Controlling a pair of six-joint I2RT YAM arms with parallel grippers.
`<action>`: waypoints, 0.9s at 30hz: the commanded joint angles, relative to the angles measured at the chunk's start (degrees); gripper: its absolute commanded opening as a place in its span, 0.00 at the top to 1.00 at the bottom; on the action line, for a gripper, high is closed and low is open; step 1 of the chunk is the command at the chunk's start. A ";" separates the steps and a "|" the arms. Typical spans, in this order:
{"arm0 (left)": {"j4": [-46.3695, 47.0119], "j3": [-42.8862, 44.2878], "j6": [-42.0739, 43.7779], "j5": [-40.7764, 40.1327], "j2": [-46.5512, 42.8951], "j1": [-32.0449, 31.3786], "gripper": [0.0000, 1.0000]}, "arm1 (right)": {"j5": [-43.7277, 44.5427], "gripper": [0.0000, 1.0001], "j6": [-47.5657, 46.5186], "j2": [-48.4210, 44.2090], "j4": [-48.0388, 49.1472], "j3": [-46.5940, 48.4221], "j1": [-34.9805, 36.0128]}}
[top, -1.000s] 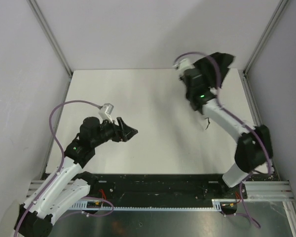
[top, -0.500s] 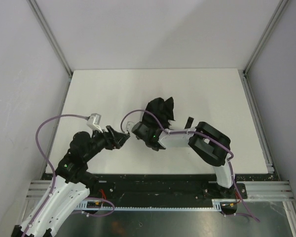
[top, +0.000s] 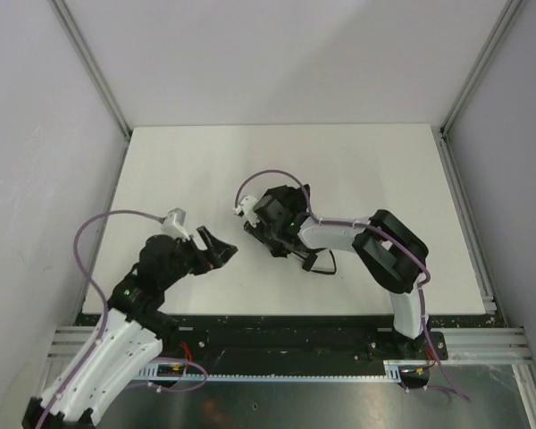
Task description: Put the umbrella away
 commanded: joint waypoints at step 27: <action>49.73 -7.52 -43.86 15.07 51.61 7.95 0.01 | -50.42 1.00 29.84 5.60 20.76 -19.69 -12.78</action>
